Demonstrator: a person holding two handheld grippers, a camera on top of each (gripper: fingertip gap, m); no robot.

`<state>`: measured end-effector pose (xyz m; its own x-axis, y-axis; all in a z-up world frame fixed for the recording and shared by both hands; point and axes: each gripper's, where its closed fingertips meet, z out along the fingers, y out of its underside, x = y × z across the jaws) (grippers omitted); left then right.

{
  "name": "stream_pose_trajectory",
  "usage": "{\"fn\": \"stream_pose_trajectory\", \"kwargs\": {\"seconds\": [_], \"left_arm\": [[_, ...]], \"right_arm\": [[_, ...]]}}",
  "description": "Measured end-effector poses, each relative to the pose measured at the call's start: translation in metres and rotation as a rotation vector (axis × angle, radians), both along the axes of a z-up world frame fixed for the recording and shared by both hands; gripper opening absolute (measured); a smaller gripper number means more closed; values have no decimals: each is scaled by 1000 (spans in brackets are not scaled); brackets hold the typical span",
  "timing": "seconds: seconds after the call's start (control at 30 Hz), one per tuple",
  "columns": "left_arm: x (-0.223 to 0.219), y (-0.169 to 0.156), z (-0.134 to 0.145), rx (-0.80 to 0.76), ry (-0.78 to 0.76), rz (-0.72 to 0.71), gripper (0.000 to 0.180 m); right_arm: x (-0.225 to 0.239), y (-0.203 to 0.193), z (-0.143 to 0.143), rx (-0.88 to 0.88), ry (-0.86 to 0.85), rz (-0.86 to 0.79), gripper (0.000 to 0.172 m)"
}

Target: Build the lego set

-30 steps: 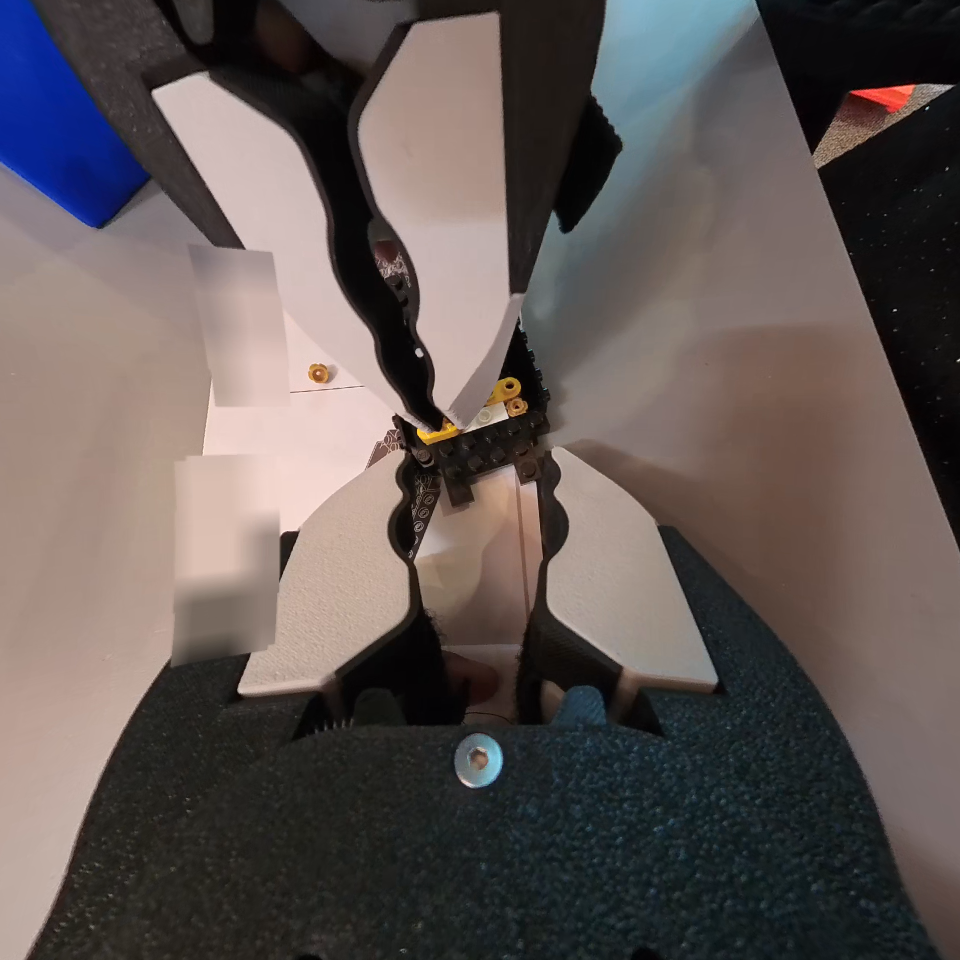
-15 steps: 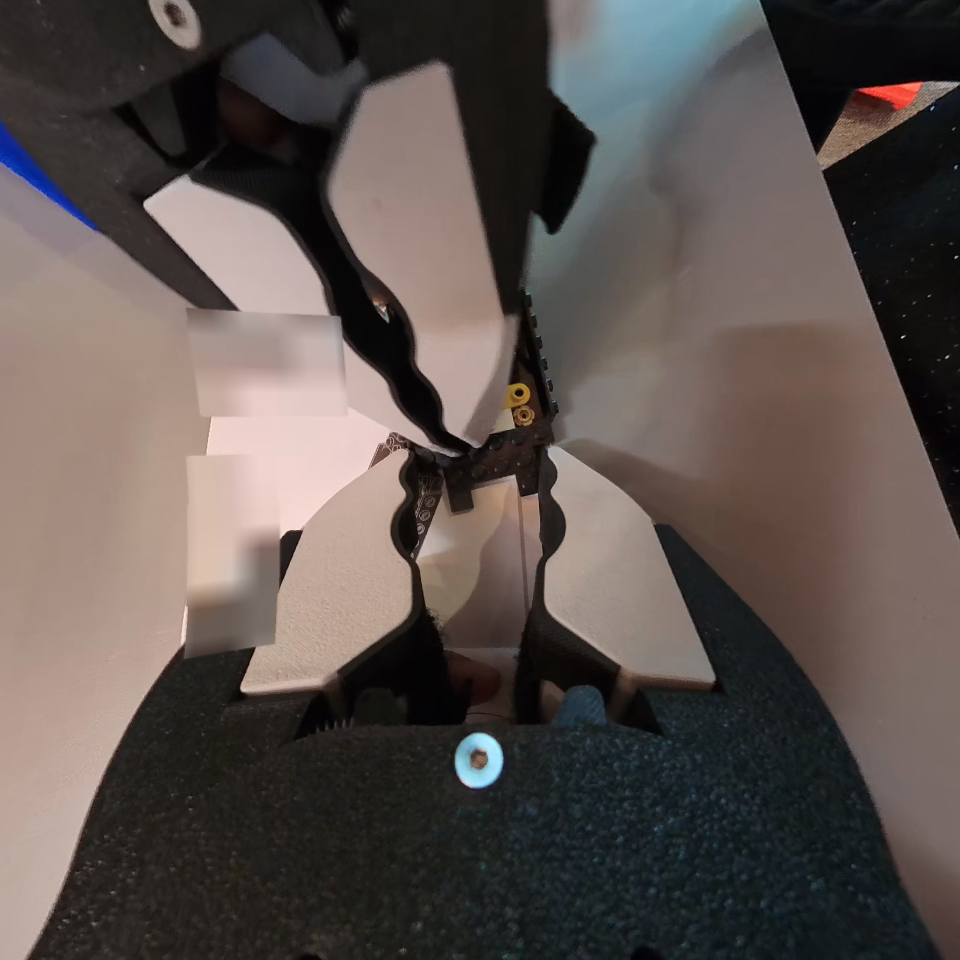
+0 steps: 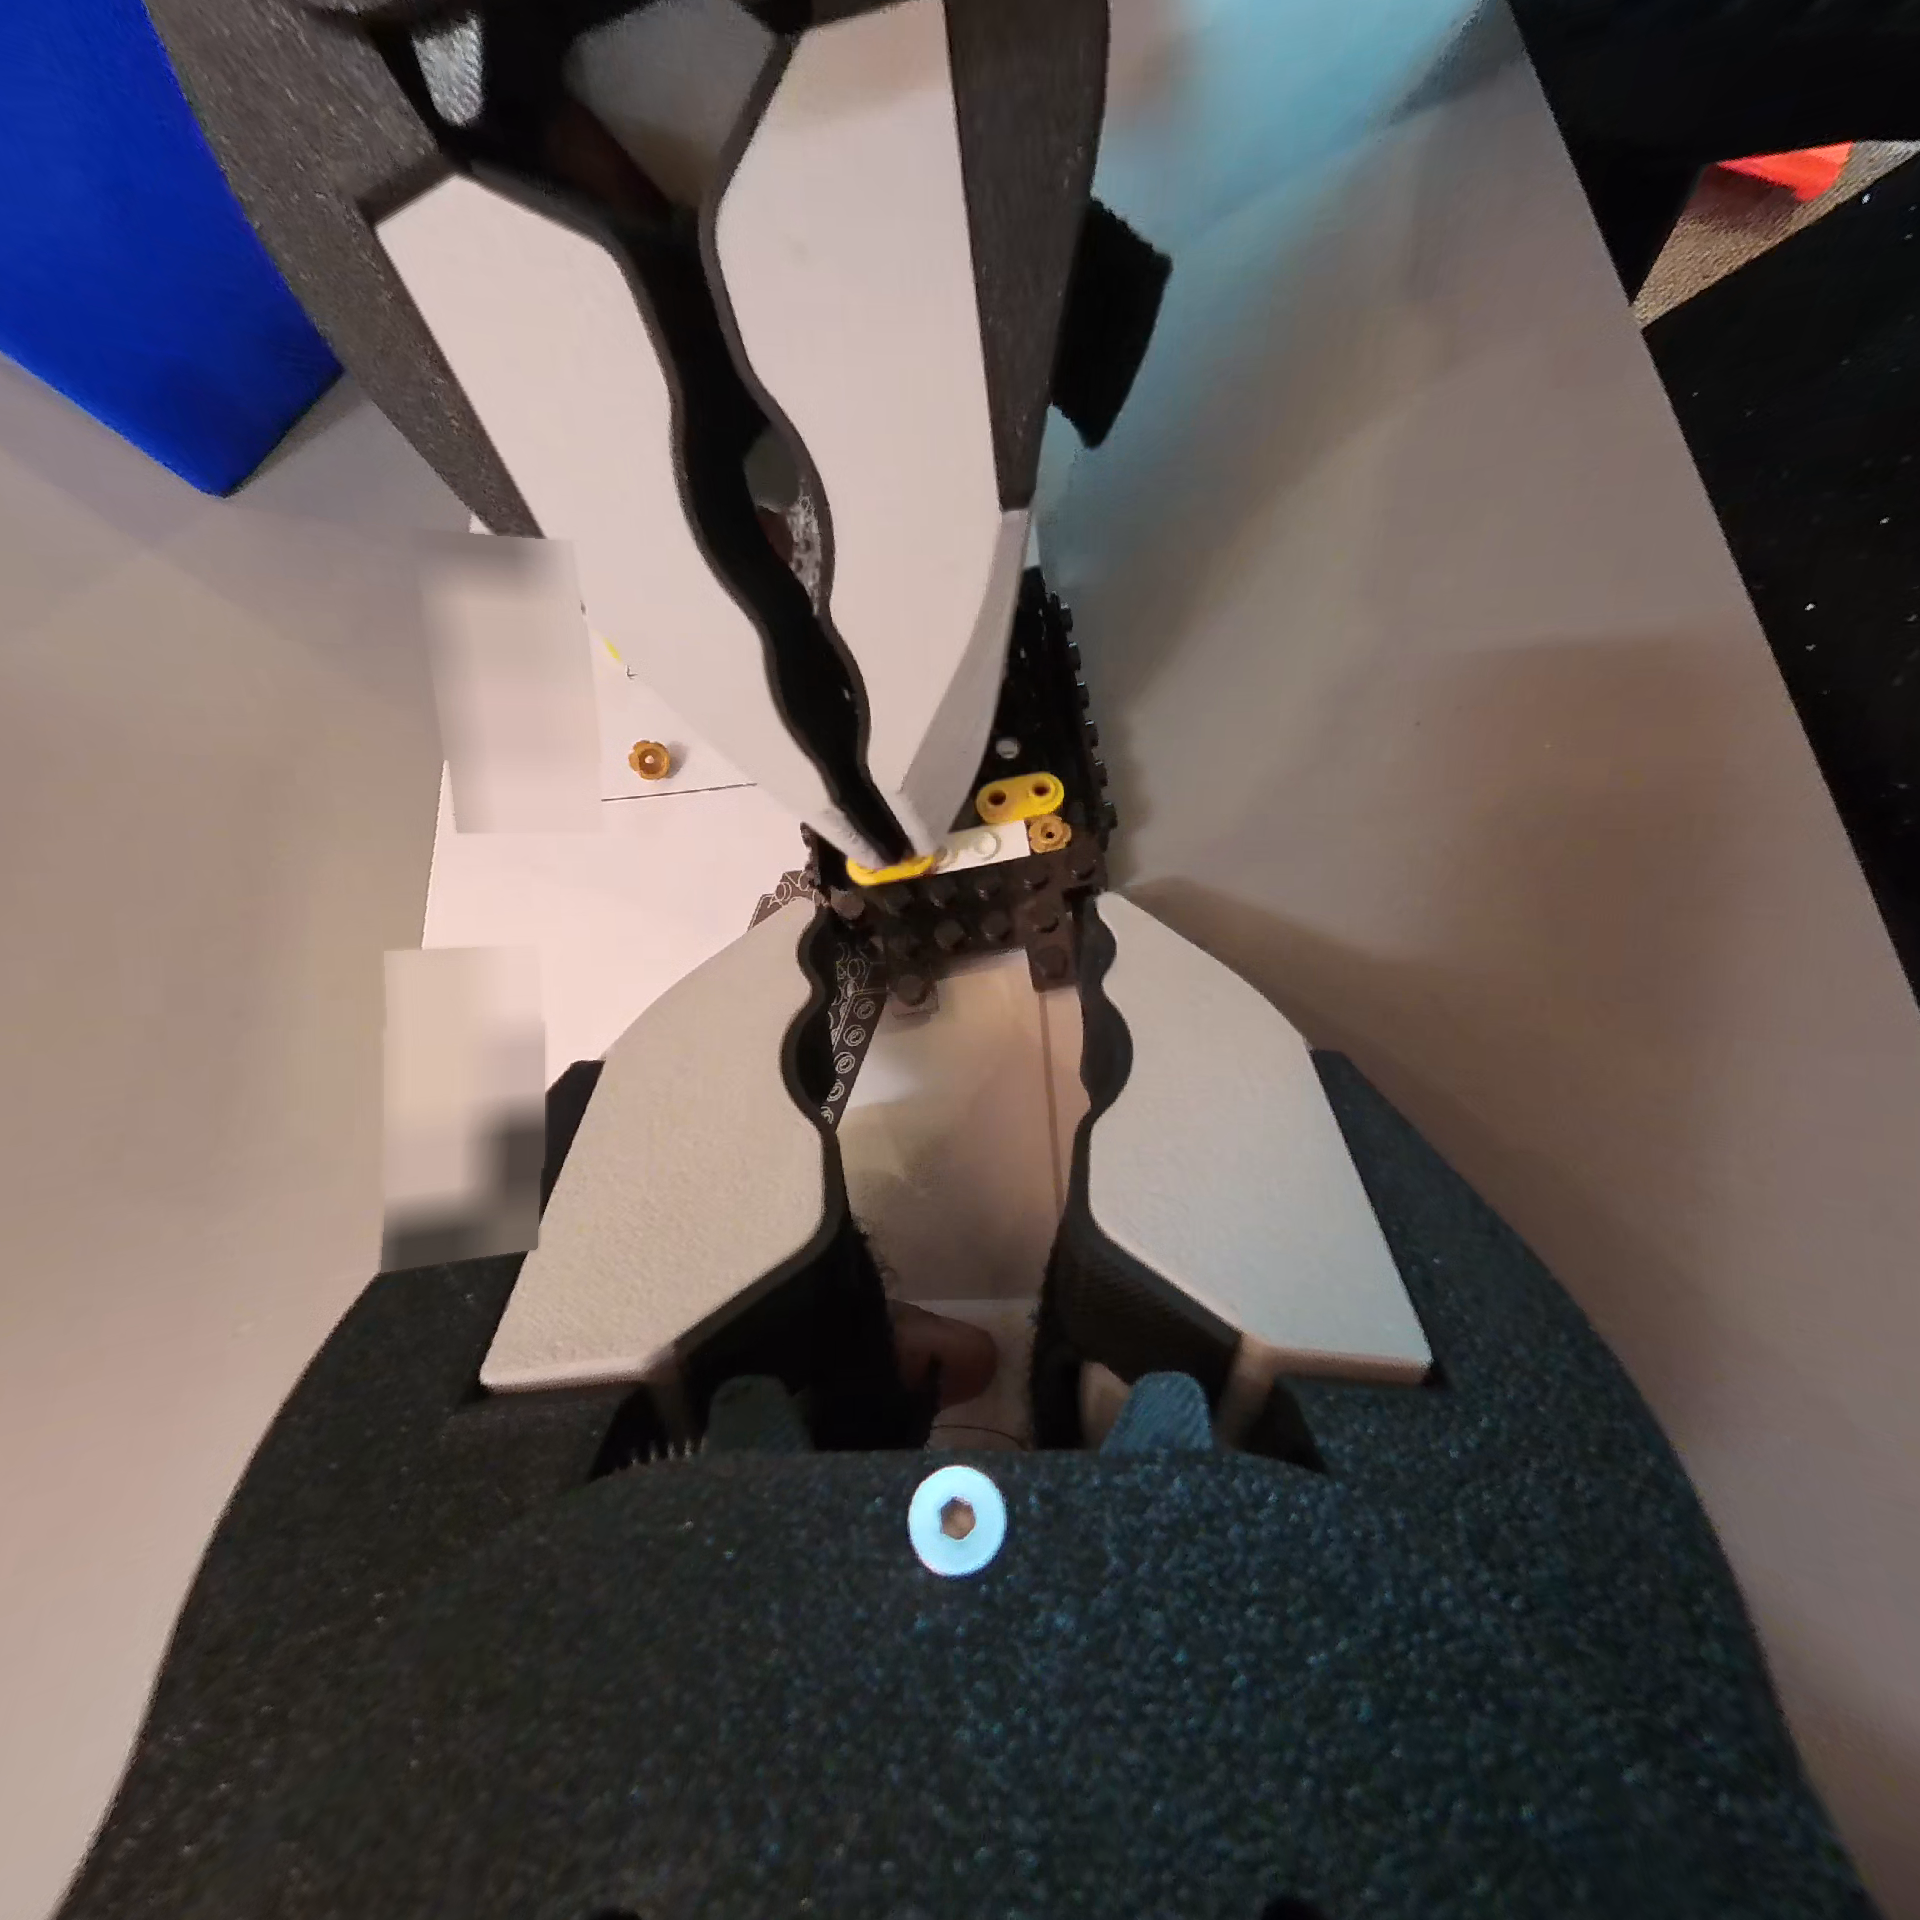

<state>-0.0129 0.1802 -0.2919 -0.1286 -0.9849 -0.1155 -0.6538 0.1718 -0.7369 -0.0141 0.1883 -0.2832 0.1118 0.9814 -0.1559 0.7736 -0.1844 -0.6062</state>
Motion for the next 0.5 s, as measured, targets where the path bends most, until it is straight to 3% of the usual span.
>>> {"fn": "stream_pose_trajectory", "kwargs": {"seconds": [0.4,0.5], "left_arm": [[0,1,0,-6,-1,0,44],[0,1,0,-5,-1,0,44]], "right_arm": [[-1,-3,-2,-151,2,-75,0],[-2,-3,-1,-102,-2,-59,1]]}}
